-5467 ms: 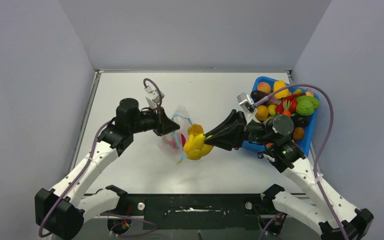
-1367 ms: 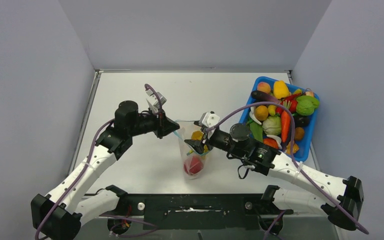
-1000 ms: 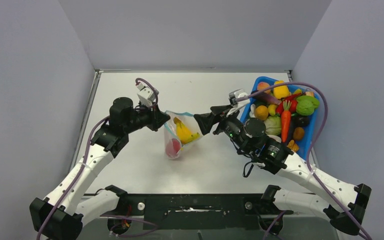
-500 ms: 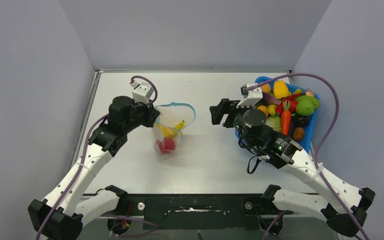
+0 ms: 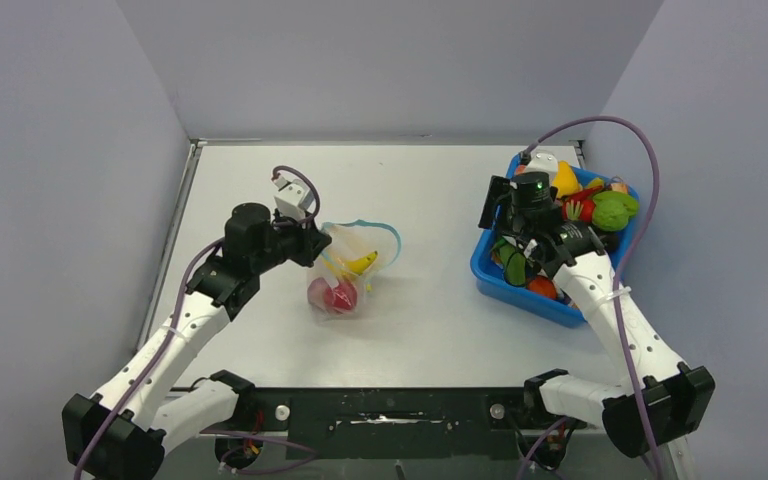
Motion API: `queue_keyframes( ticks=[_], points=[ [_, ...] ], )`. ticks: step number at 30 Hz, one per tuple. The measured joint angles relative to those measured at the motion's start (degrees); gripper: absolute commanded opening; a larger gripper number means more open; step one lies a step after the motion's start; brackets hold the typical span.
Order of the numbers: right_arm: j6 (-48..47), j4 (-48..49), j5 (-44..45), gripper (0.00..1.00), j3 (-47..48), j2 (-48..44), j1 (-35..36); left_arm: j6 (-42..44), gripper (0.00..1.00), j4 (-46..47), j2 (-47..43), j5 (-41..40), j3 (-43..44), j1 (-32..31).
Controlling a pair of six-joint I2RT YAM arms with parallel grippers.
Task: Place the food in the zip-top bag and seal the zipper
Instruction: Pick up the fake fruit from the bin.
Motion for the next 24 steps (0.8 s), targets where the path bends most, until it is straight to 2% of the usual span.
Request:
queue_keyframes(
  ticks=[11,24],
  points=[
    [-3.0,-3.7,1.6,0.55,0.0,4.5,-5.6,0.0,0.0,2.5,0.0,4.7,-3.0,0.0],
    [-10.0,-3.7,4.6,0.61,5.4,13.7,-10.2,-0.1,0.0,4.2,0.0,7.4,-5.2,-0.1]
  ],
)
